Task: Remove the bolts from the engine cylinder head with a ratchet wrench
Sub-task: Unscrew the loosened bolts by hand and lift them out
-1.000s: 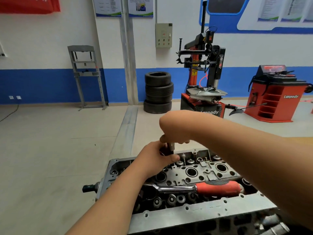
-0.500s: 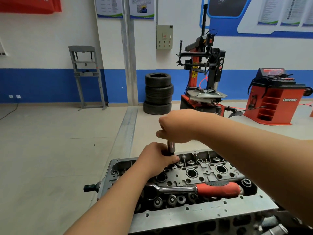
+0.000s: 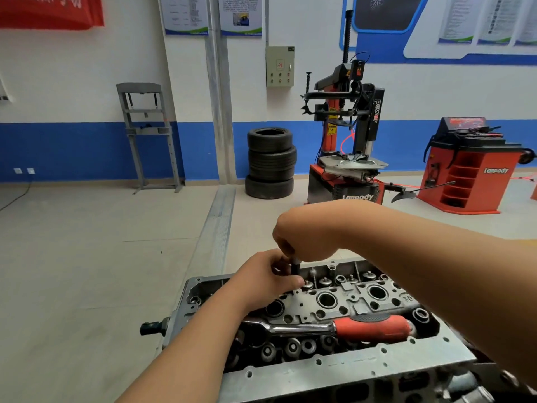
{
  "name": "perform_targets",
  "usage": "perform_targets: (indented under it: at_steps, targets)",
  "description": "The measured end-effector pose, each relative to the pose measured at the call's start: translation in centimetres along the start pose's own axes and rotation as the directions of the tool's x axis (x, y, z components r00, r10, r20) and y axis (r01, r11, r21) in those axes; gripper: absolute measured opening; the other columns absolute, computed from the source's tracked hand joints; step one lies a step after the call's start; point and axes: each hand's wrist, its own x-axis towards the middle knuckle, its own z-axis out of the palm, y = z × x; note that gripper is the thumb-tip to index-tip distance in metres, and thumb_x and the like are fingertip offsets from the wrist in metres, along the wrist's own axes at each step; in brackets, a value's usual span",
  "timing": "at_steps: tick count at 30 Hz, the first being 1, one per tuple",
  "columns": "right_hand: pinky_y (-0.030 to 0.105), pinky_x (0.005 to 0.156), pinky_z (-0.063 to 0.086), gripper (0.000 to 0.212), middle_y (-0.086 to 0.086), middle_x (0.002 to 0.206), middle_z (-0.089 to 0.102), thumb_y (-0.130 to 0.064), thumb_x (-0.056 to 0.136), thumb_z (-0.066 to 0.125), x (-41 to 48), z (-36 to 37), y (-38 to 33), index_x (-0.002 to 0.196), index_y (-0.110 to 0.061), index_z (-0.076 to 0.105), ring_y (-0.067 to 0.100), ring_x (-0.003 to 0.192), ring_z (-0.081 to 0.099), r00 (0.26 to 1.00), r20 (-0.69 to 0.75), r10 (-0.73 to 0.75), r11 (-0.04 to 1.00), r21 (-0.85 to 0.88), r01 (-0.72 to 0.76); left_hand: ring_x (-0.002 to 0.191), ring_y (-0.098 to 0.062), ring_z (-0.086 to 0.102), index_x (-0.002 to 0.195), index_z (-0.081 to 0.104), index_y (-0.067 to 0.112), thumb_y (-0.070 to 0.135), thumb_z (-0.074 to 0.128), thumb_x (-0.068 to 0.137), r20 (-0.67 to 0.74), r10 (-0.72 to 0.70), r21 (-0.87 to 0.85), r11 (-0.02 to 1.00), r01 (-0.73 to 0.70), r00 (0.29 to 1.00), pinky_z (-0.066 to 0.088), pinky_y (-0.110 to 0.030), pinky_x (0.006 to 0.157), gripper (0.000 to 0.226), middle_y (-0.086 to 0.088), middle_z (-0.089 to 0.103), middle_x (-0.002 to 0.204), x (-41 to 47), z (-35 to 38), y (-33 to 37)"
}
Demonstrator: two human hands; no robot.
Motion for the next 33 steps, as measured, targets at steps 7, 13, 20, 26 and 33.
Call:
perform_targets:
  at_steps: [7, 13, 20, 26, 33]
  targets:
    - [0.022, 0.055, 0.033, 0.029, -0.001, 0.112, 0.049, -0.035, 0.091, 0.051, -0.3, 0.8, -0.1, 0.114, -0.018, 0.053, 0.016, 0.079, 0.049, 0.988, -0.151, 0.033, 0.982, 0.191, -0.003, 0.074, 0.008, 0.062, 0.083, 0.067, 0.036, 0.032, 0.066, 0.085, 0.001, 0.017, 0.032, 0.999, -0.017, 1.0, 0.04, -0.012, 0.063, 0.005, 0.02, 0.069, 0.078, 0.0, -0.1, -0.3]
    - [0.027, 0.047, 0.027, 0.049, -0.001, 0.07, 0.049, -0.061, 0.092, 0.033, 0.5, 1.0, -0.3, 0.076, -0.018, 0.051, 0.015, 0.057, 0.045, 0.963, -0.199, 0.181, 0.983, 0.028, -0.179, 0.064, 0.0, 0.055, 0.078, 0.058, 0.03, 0.041, 0.077, 0.075, -0.097, -0.006, 0.061, 0.998, 0.012, 0.995, 0.036, -0.016, 0.055, 0.022, 0.013, 0.06, 0.071, 0.8, 0.4, -0.1]
    - [0.027, 0.047, 0.029, 0.028, 0.003, 0.076, 0.052, -0.032, 0.095, 0.047, 0.7, 0.6, -0.6, 0.071, -0.016, 0.047, 0.019, 0.06, 0.047, 0.978, -0.155, 0.138, 0.99, 0.005, -0.139, 0.063, 0.005, 0.057, 0.079, 0.064, 0.035, 0.045, 0.077, 0.07, -0.06, 0.009, -0.046, 0.999, -0.011, 0.998, 0.041, -0.013, 0.058, 0.019, 0.015, 0.065, 0.081, 0.3, 0.1, -0.3]
    - [0.024, 0.053, 0.031, 0.031, -0.001, 0.114, 0.042, -0.025, 0.087, 0.056, -0.4, 0.4, -0.4, 0.116, -0.022, 0.05, 0.02, 0.085, 0.052, 0.996, -0.078, 0.031, 0.986, 0.167, -0.018, 0.059, 0.012, 0.056, 0.076, 0.061, 0.041, 0.038, 0.069, 0.082, -0.001, 0.027, 0.018, 0.999, -0.027, 1.0, 0.037, -0.008, 0.05, 0.011, 0.034, 0.06, 0.063, 0.0, -0.2, 0.0]
    - [0.029, 0.054, 0.035, 0.045, 0.0, 0.089, 0.056, -0.059, 0.091, 0.038, 0.2, 1.1, -0.4, 0.102, -0.018, 0.052, 0.021, 0.074, 0.054, 0.963, -0.21, 0.168, 0.986, 0.043, -0.163, 0.06, 0.003, 0.057, 0.071, 0.063, 0.032, 0.038, 0.076, 0.077, -0.11, 0.015, 0.008, 1.0, -0.014, 0.994, 0.038, -0.016, 0.055, 0.016, 0.019, 0.064, 0.064, 0.5, 0.1, 0.1]
